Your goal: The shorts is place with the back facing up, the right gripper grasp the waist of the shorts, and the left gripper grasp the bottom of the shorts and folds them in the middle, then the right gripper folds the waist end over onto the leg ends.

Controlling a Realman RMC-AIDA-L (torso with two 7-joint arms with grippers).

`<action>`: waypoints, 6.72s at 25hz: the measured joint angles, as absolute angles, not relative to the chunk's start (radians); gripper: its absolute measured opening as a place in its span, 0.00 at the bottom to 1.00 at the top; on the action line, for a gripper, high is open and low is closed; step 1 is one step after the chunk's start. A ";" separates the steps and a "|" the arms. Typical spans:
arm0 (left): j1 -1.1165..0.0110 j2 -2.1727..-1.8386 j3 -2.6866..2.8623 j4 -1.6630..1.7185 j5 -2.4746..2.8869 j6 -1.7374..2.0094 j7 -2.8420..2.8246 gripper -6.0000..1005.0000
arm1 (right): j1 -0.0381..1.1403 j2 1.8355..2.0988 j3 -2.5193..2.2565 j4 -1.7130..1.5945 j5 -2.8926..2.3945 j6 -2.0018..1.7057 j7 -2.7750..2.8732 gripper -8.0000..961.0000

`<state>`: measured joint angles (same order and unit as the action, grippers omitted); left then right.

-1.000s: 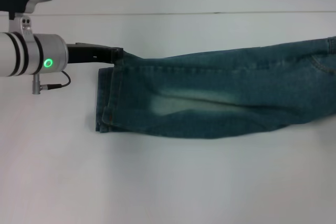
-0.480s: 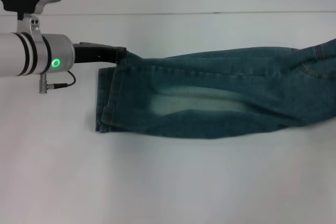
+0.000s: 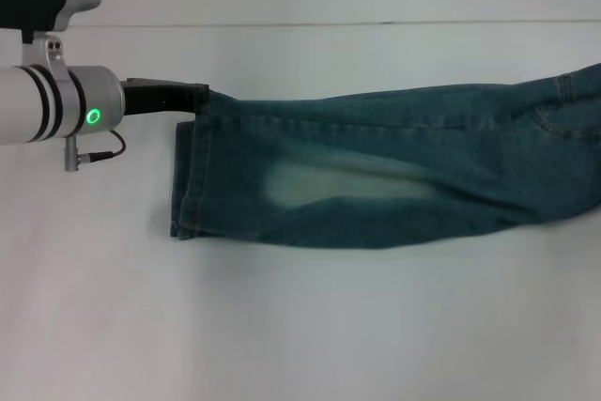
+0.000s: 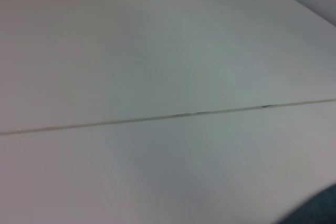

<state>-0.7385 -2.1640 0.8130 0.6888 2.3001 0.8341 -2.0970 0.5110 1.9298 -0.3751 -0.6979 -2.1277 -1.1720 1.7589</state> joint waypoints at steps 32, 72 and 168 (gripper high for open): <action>-0.740 -2.170 0.814 0.650 2.296 0.760 -2.117 0.77 | 0.490 1.954 -0.454 -0.770 -2.125 -1.123 1.793 0.94; -0.706 -2.157 0.839 0.787 2.142 1.563 -2.089 0.90 | 0.191 2.012 -0.329 -0.819 -1.967 -1.496 1.777 0.95; -0.771 -2.166 0.844 0.680 2.128 1.525 -2.080 0.90 | 0.329 1.975 -0.366 -0.688 -2.109 -1.288 1.743 0.03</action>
